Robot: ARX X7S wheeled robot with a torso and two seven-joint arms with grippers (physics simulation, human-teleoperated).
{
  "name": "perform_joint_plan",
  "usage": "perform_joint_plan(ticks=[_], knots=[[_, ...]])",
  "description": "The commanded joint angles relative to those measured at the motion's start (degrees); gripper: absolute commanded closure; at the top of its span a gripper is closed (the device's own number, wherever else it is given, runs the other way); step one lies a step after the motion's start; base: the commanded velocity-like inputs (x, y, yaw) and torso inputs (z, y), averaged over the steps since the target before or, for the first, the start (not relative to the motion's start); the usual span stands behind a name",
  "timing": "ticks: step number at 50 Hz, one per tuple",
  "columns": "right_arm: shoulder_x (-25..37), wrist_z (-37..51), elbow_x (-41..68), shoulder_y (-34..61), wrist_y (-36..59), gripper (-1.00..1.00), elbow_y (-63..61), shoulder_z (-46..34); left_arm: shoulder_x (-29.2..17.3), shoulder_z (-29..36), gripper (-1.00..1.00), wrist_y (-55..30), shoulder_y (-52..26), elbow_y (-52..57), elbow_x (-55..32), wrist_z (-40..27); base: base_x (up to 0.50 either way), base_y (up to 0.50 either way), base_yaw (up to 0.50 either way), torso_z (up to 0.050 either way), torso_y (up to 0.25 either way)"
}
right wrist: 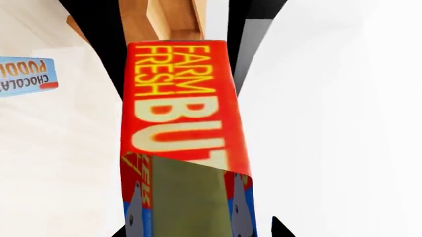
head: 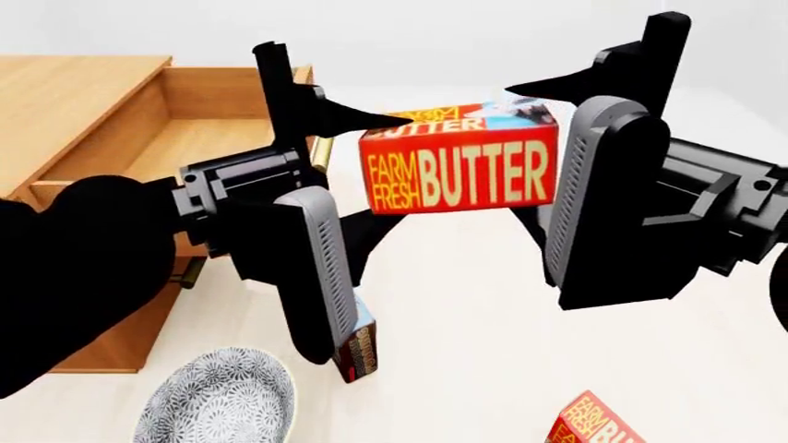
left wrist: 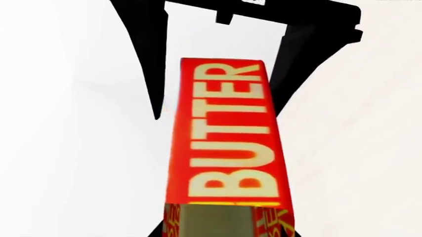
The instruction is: Put the butter at the front in the top drawer of the cabinet and close it.
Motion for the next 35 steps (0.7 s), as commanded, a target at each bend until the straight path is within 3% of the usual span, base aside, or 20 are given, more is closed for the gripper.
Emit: perform_joint_plan(ticks=[1, 14, 22, 35], knots=[[1.38, 1.97, -2.32, -0.43, 0.33, -1.00, -0.22, 0.73, -0.02, -0.90, 1.00, 0.63, 0.27, -0.29, -1.30, -0.97, 0.00, 0.00, 0.00, 0.000, 0.000], [16.29, 3.48, -1.60, -3.39, 0.67, -1.00, -5.14, 0.74, -2.65, -2.49, 1.00, 1.52, -0.29, -3.32, -1.20, -1.15, 0.00, 0.00, 0.00, 0.000, 0.001], [22.11, 6.00, -0.40, -4.67, -0.05, -1.00, -6.01, 0.57, -3.64, -4.42, 1.00, -1.14, -1.81, -5.45, -2.74, -2.00, 0.00, 0.00, 0.00, 0.001, 0.001], [25.40, 11.60, 1.35, -7.52, -0.39, -1.00, -7.25, -1.40, 0.96, -12.30, 1.00, -22.48, -8.16, -10.14, -21.36, -7.38, 0.00, 0.00, 0.00, 0.001, 0.002]])
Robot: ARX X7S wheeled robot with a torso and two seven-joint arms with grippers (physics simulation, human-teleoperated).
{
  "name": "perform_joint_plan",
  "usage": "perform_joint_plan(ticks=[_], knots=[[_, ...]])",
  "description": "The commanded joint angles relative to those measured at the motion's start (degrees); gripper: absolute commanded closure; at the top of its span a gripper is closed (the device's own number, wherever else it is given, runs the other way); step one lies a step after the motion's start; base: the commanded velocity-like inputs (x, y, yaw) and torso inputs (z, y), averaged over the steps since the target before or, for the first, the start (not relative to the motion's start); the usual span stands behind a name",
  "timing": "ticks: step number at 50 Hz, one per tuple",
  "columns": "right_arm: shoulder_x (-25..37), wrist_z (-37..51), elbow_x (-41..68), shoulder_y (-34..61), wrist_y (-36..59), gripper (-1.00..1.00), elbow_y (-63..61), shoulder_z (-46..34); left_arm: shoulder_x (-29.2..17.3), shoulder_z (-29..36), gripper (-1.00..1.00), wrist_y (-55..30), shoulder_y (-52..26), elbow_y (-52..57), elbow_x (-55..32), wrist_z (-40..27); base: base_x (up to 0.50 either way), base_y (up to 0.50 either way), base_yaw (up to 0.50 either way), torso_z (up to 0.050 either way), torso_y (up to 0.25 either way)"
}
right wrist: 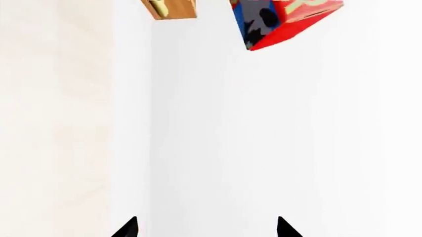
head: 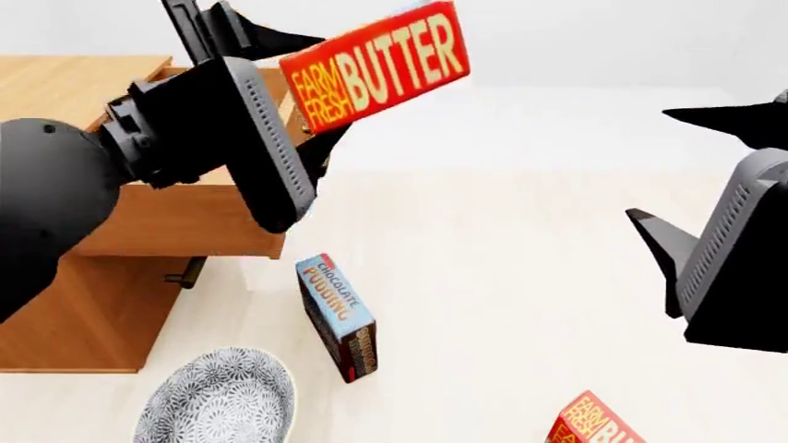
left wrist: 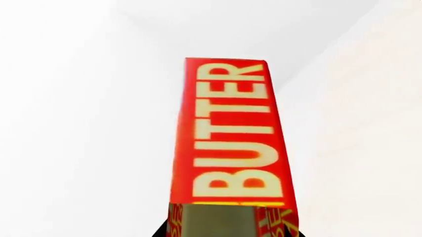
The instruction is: Put the butter at the front in the top drawer of the cabinet and close it.
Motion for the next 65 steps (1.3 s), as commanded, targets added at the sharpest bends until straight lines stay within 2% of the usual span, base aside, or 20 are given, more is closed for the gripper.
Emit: perform_joint_plan(ticks=[1, 12, 23, 42, 65], knots=[[4.08, 4.35, 1.50, -2.40, -0.55, -1.00, -1.29, -1.26, 3.10, -7.54, 1.00, -15.20, -6.07, -4.80, -13.00, -5.78, 0.00, 0.00, 0.00, 0.000, 0.000], [2.49, 6.89, 1.86, -3.68, -0.85, -1.00, -0.38, -2.11, 7.63, -10.08, 1.00, -29.61, -10.93, -13.36, -20.41, -9.81, 0.00, 0.00, 0.00, 0.000, 0.001], [0.73, 7.07, 2.07, -3.80, 0.45, -1.00, -0.12, -1.93, 12.34, -12.48, 1.00, -37.04, -13.65, -24.90, -23.78, -13.17, 0.00, 0.00, 0.00, 0.000, 0.002], [-1.27, 6.45, 1.19, -3.94, 1.29, -1.00, 0.61, -1.76, 18.86, -16.59, 1.00, -45.01, -16.37, -39.99, -28.27, -17.47, 0.00, 0.00, 0.00, 0.001, 0.002], [-1.70, 6.66, 0.98, -4.64, 1.62, -1.00, 0.60, -1.79, 23.86, -20.37, 1.00, -52.49, -20.23, -53.70, -32.90, -18.86, 0.00, 0.00, 0.00, 0.000, 0.002]])
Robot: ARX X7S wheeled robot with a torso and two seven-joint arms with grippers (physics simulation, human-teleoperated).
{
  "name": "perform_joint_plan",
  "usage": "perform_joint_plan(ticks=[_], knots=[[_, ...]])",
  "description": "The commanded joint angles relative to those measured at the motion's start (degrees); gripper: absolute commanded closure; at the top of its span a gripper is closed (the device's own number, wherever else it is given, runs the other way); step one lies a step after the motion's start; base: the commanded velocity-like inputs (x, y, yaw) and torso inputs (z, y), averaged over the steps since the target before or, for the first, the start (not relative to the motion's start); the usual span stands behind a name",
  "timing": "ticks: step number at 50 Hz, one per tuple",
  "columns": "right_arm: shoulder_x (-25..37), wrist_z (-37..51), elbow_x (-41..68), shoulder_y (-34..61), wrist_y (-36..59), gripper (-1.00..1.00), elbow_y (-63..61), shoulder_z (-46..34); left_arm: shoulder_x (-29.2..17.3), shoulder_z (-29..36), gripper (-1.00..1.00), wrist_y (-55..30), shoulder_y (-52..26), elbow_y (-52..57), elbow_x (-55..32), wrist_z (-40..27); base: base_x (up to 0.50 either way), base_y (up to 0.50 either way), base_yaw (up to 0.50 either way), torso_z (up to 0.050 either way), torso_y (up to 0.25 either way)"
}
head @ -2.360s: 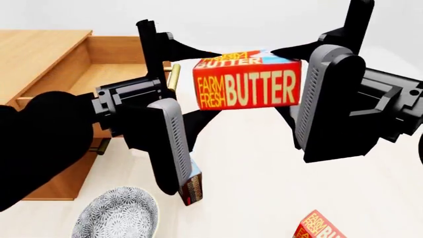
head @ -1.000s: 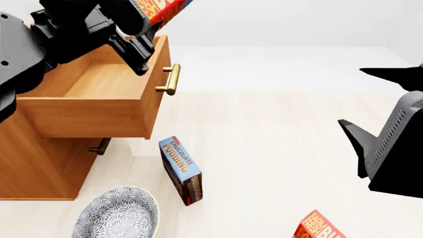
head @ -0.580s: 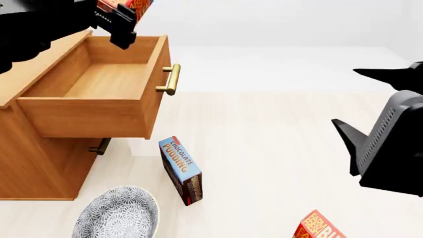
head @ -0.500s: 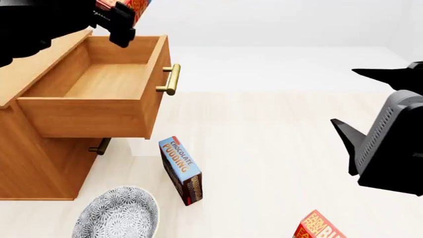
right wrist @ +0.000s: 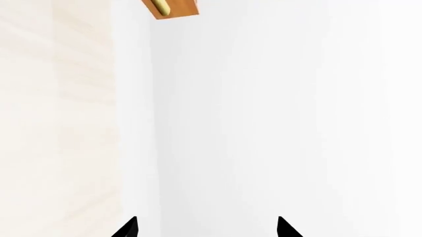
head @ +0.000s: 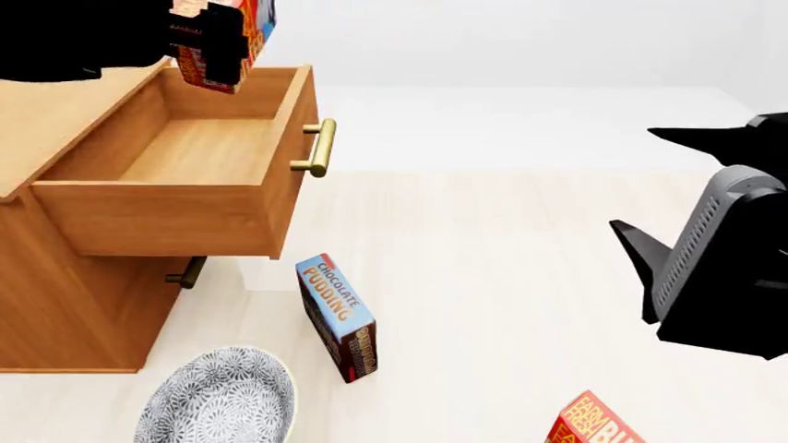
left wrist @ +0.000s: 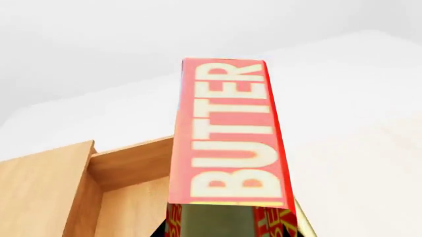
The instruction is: Put the butter at the front in the top drawer of the cabinet and close it.
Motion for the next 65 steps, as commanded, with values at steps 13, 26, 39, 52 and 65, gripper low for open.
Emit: perform_joint_plan(ticks=[13, 26, 39, 52, 65], knots=[[0.08, -0.09, -0.15, -0.62, 0.07, -1.00, -0.25, 0.16, 5.46, -4.07, 1.00, -2.41, -5.22, -15.03, 0.09, -1.81, 0.00, 0.00, 0.00, 0.001, 0.001], [0.26, 0.20, 0.05, -0.94, 0.41, -1.00, -0.59, 0.27, 6.14, -1.55, 1.00, -0.42, -3.86, -17.06, 2.96, -1.80, 0.00, 0.00, 0.00, 0.000, 0.002], [-0.52, -0.89, -0.04, -0.52, 1.30, -1.00, -0.67, 0.79, 7.01, 0.94, 1.00, 1.01, -1.32, -16.30, 4.62, -0.24, 0.00, 0.00, 0.00, 0.001, 0.002], [-0.38, -1.16, -0.06, -0.72, 1.42, -1.00, -0.90, 0.92, 8.77, 2.31, 1.00, 3.06, -0.04, -18.95, 5.88, 1.98, 0.00, 0.00, 0.00, 0.001, 0.002], [-0.40, -1.48, -0.08, -0.77, 1.86, -1.00, -1.14, 1.17, 9.25, 2.66, 1.00, 4.36, 1.39, -21.08, 6.48, 2.62, 0.00, 0.00, 0.00, 0.000, 0.001]])
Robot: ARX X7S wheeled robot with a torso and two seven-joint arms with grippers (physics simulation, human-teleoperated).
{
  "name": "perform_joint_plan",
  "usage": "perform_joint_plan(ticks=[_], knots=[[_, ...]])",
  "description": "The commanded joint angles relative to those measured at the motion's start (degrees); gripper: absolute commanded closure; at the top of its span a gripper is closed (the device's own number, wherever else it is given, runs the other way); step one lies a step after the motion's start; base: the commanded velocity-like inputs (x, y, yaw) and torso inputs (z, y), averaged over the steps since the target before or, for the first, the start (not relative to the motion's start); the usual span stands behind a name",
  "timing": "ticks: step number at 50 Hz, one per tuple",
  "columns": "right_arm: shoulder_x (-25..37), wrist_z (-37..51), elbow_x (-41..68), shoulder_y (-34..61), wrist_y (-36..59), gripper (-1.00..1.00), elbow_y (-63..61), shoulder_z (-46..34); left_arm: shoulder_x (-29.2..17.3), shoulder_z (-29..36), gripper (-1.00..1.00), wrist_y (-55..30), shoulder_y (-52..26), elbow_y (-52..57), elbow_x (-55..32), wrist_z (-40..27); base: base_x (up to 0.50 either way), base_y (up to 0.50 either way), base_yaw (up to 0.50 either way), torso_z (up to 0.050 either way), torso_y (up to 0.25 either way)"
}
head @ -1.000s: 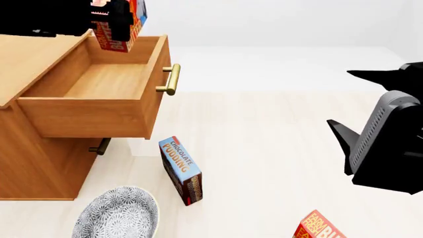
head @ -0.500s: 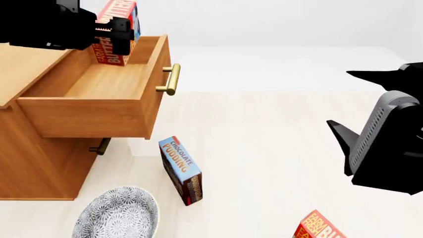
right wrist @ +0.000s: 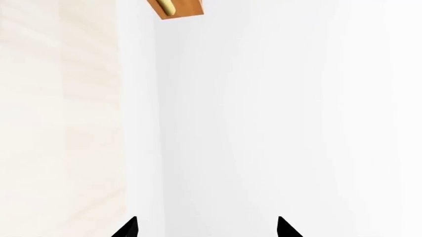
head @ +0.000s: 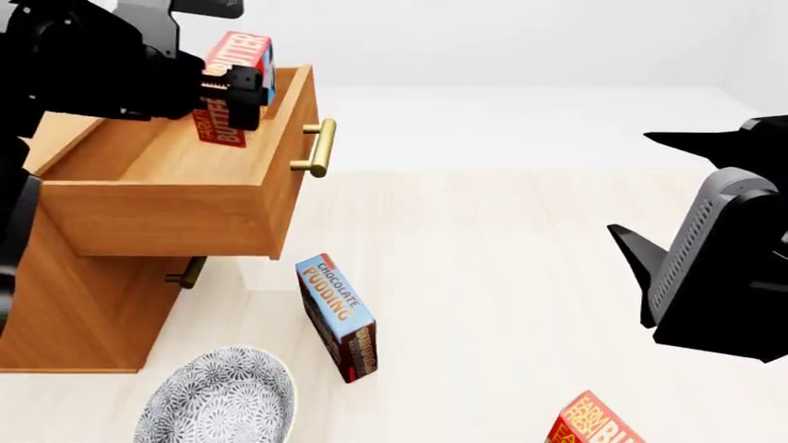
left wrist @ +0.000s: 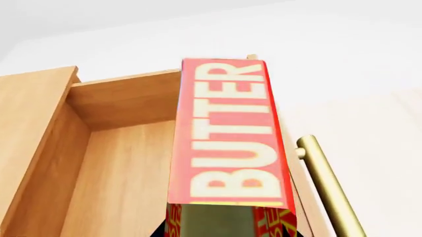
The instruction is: Put the butter at the front in the top drawer of the cabinet and close it.
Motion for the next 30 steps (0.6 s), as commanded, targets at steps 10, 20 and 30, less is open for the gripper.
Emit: perform_joint_plan(ticks=[10, 20, 30], knots=[[-0.27, -0.61, -0.23, -0.09, 0.62, -1.00, -0.24, 0.43, 0.70, -0.78, 1.00, 2.40, 0.38, -2.93, 2.64, 0.60, 0.00, 0.00, 0.00, 0.001, 0.002], [-0.30, -0.66, -0.39, -0.28, 0.77, -1.00, -0.31, 0.49, 0.89, -0.46, 1.00, 3.12, 1.42, -3.42, 3.03, 1.00, 0.00, 0.00, 0.00, 0.000, 0.001], [-0.40, -0.63, -0.49, -0.45, 0.88, -1.00, -0.35, 0.59, 0.21, -0.59, 1.00, 2.51, 2.60, -1.64, 2.68, 0.32, 0.00, 0.00, 0.00, 0.001, 0.001]])
